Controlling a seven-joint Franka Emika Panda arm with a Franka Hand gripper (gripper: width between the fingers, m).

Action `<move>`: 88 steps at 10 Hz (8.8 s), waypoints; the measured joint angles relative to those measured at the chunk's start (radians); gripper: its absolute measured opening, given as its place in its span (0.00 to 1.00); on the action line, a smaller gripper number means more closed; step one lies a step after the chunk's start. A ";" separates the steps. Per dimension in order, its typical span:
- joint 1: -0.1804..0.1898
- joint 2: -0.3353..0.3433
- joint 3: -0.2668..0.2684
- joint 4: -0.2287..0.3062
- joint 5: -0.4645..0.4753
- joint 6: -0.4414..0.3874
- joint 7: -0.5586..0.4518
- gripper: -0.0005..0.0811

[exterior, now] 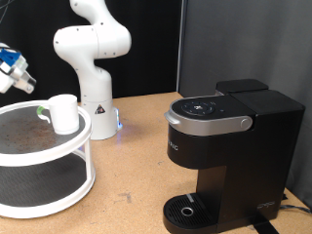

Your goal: Make a cup of coffee with the keurig machine

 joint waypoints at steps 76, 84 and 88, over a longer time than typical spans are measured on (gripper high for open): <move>0.472 0.819 0.439 0.026 1.505 0.618 -0.298 0.10; 0.449 0.768 0.377 -0.038 1.282 0.570 -0.201 0.89; 0.418 0.673 0.322 -0.089 1.173 0.511 -0.163 0.99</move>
